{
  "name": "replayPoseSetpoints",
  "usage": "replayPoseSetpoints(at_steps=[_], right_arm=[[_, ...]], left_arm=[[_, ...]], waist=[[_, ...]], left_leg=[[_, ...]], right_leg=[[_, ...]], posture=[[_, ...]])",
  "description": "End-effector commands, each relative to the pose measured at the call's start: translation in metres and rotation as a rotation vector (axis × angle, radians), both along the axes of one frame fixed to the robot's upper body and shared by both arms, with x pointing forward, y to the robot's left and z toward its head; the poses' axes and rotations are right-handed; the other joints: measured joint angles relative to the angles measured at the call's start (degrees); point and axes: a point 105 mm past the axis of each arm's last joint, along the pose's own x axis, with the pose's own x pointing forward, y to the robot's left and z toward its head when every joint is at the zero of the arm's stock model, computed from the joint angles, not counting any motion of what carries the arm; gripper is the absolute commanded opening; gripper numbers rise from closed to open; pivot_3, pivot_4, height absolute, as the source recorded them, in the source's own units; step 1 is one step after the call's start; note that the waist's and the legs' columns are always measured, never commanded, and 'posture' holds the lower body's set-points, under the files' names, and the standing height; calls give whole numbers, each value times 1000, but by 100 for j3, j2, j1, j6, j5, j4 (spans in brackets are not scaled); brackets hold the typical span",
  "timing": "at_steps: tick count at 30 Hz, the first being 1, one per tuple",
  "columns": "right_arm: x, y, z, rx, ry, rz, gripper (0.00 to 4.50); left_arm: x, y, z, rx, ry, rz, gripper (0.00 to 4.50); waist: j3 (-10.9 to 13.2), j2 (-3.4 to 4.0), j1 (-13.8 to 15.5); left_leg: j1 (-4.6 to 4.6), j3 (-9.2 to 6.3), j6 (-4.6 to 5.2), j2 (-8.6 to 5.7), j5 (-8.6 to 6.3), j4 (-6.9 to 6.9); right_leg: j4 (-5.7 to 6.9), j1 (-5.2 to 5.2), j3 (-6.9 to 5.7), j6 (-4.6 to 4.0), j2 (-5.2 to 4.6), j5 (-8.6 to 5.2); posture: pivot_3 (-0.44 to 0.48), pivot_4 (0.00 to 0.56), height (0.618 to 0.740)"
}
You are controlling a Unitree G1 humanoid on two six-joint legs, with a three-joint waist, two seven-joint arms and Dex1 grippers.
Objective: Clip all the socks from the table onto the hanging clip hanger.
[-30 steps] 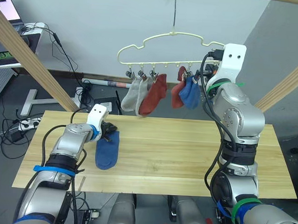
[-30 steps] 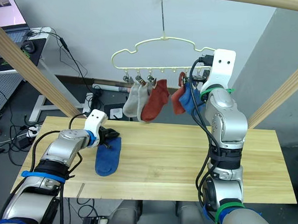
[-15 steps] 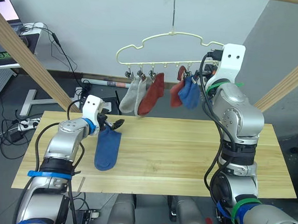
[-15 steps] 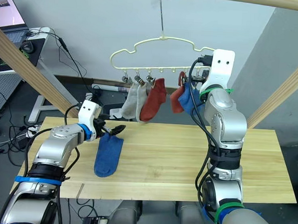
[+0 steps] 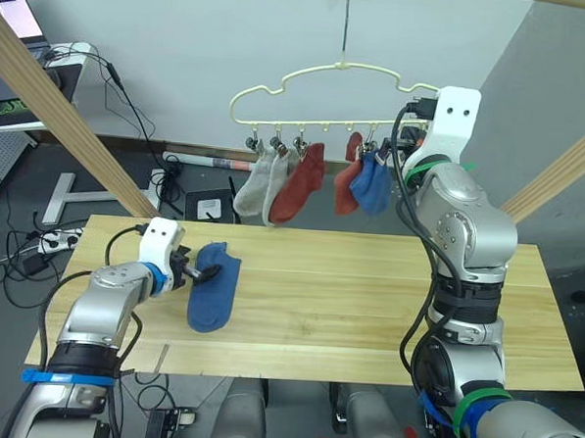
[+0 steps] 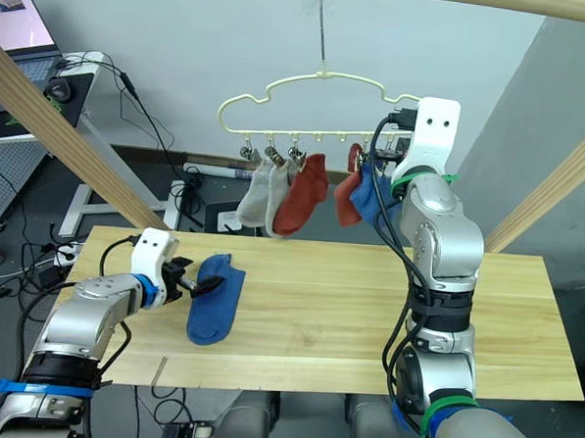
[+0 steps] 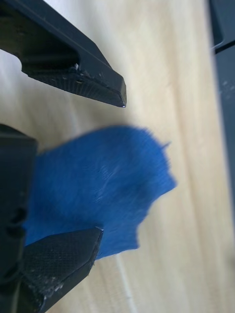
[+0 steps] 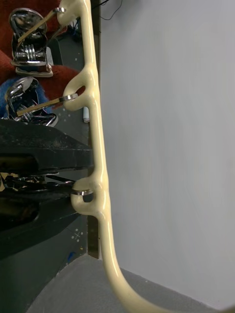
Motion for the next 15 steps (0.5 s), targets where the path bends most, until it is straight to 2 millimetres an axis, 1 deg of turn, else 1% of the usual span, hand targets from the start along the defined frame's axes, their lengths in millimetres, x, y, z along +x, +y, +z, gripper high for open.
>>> replayPoseSetpoints(at_steps=[1,2,3,6,10,11,12,15], right_arm=[[-7,0,15,5,-69,3,1],[-7,0,16,4,-69,1,1],[-8,-1,16,3,-69,0,1],[-9,-3,16,0,-69,-8,1],[-9,-5,17,2,-70,-14,1],[-10,-5,17,2,-70,-14,1],[-10,-5,17,2,-69,-14,1],[-9,-5,17,2,-67,-12,1]], left_arm=[[2,-3,-9,40,38,-6,4469],[3,-4,-14,51,56,-6,4469],[3,-4,-16,62,66,-9,4469],[6,-3,-20,84,87,1,4469],[3,0,-27,126,109,-9,4469],[2,1,-28,127,110,-8,4099],[2,1,-28,126,112,-7,3955],[1,1,-28,123,113,-6,3076]], waist=[[0,0,-3],[0,0,3],[0,0,-3],[0,0,-13],[-1,1,-16],[-1,1,-17],[-1,1,-19],[-1,1,-21]], left_leg=[[0,0,0,0,0,0],[0,0,0,0,0,0],[1,0,0,0,0,0],[3,0,0,1,0,0],[4,3,0,1,0,0],[5,3,0,1,0,0],[6,3,0,1,0,0],[8,4,0,1,0,0]], right_leg=[[0,0,0,0,0,0],[0,0,0,0,1,0],[2,0,-1,0,1,0],[3,0,2,0,2,0],[3,0,4,0,2,0],[3,0,4,0,2,0],[3,1,4,0,2,0],[3,1,6,0,2,0]], posture=[[73,301,740],[73,301,740],[44,301,740],[36,301,740],[36,301,740],[36,301,740],[36,301,740],[43,300,740]])
